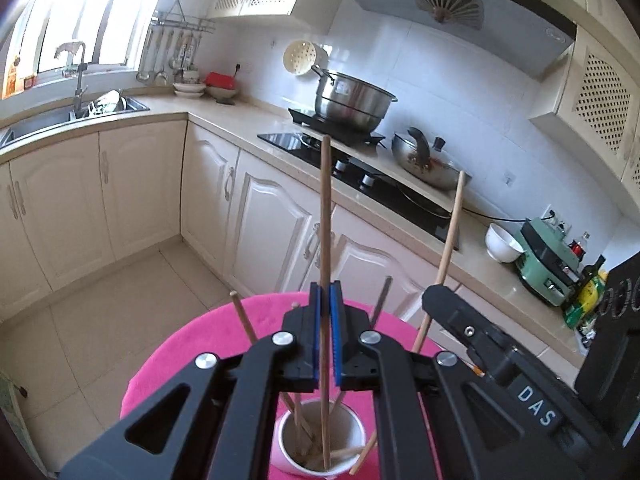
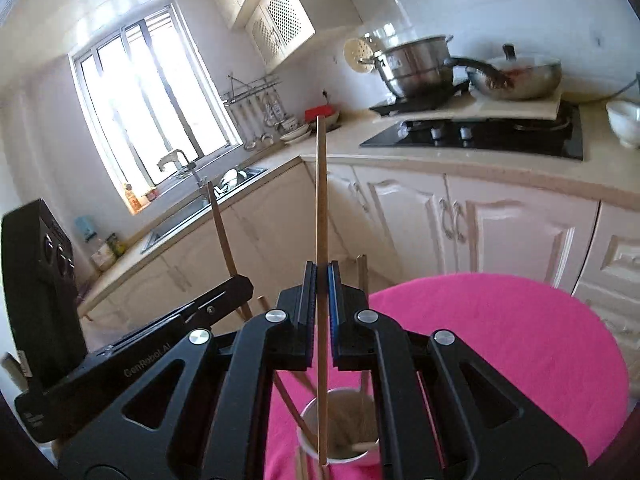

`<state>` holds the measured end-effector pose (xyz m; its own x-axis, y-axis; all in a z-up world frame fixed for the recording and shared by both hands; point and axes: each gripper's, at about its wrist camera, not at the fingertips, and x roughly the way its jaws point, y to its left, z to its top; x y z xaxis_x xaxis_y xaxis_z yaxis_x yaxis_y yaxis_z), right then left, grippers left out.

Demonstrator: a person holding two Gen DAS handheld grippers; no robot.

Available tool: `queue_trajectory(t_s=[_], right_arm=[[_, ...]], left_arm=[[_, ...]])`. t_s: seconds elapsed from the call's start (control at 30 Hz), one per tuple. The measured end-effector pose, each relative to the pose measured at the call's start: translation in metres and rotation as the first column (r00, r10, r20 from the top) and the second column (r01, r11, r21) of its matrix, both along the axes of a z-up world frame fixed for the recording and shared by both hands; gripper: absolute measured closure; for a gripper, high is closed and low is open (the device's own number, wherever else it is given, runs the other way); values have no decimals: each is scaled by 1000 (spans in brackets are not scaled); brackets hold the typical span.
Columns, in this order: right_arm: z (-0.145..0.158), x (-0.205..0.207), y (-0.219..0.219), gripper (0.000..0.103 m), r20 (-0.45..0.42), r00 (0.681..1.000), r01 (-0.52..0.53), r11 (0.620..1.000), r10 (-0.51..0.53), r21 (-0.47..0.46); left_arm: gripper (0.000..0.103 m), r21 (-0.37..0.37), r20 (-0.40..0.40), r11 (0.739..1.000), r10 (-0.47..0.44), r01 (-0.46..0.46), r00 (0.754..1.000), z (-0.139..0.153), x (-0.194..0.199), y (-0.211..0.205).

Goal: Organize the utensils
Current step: 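Lift the chopstick with the right tool while the left tool lifts its own over the cup, then lower both held chopsticks into the white cup and open both tools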

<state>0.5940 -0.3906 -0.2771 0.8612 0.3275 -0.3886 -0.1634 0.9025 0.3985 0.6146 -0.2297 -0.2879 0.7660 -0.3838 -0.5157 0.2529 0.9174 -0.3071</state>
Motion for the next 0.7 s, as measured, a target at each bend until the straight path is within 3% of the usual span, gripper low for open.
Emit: queue_trajectory(t_s=[0.3,0.7], right_arm=[[-19,-2,16,97,0,1000,-26,997,26,-74],[-27,-28,27,97,-41,997,-71,985,66,-157]], left_arm=[[98,26,-22,1000,-10,11,1000,-31,6,3],[98,46,-57,998,-32,35,998,-46,-12,13]])
